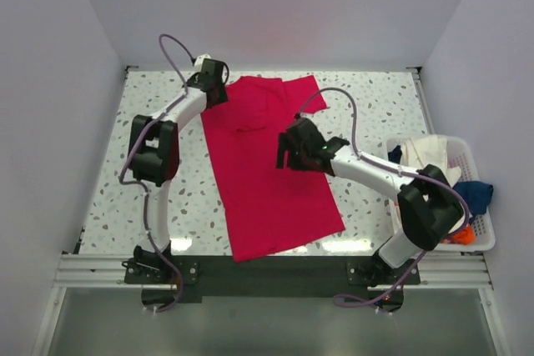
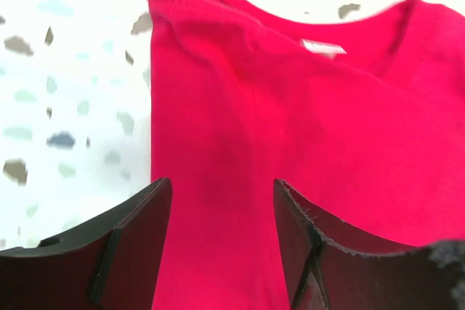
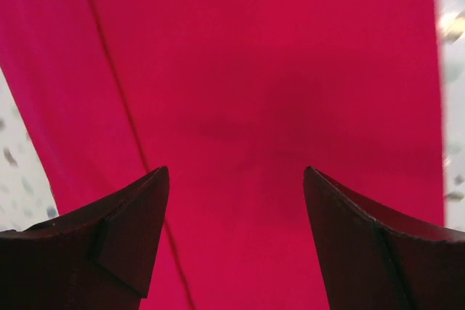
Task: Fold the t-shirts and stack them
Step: Fold the tshirt
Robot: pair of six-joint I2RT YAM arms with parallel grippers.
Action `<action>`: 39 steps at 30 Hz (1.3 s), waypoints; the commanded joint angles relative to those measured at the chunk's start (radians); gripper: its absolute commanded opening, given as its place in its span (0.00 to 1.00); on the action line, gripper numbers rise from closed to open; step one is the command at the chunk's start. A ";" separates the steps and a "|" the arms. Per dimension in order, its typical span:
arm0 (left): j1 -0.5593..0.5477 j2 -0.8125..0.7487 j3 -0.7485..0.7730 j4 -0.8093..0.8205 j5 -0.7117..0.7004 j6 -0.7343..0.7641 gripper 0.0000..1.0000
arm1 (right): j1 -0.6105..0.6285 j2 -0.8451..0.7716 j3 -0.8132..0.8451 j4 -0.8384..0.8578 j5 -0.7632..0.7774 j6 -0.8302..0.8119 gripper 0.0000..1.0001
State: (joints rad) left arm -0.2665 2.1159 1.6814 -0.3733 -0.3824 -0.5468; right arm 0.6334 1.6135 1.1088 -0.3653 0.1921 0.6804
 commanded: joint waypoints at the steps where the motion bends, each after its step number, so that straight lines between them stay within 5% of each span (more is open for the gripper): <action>1: 0.004 0.140 0.185 -0.090 -0.065 0.140 0.64 | 0.093 -0.040 -0.081 -0.050 0.015 0.039 0.78; 7: 0.006 0.245 0.230 -0.096 -0.055 0.209 0.65 | 0.307 0.000 -0.073 -0.127 0.073 0.044 0.79; 15: 0.006 0.208 0.060 -0.161 -0.081 0.101 0.56 | 0.350 0.123 -0.107 -0.179 0.108 0.057 0.82; 27: 0.030 -0.181 -0.546 -0.024 0.061 -0.186 0.50 | 0.036 0.112 -0.060 -0.210 0.093 -0.042 0.85; 39: 0.015 -0.744 -1.216 0.146 0.355 -0.528 0.51 | -0.176 0.361 0.273 -0.222 0.004 -0.179 0.85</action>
State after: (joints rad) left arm -0.2382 1.4269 0.6113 -0.1207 -0.1753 -0.9424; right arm 0.4728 1.9247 1.2949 -0.5819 0.2169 0.5617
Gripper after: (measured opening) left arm 0.509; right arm 0.851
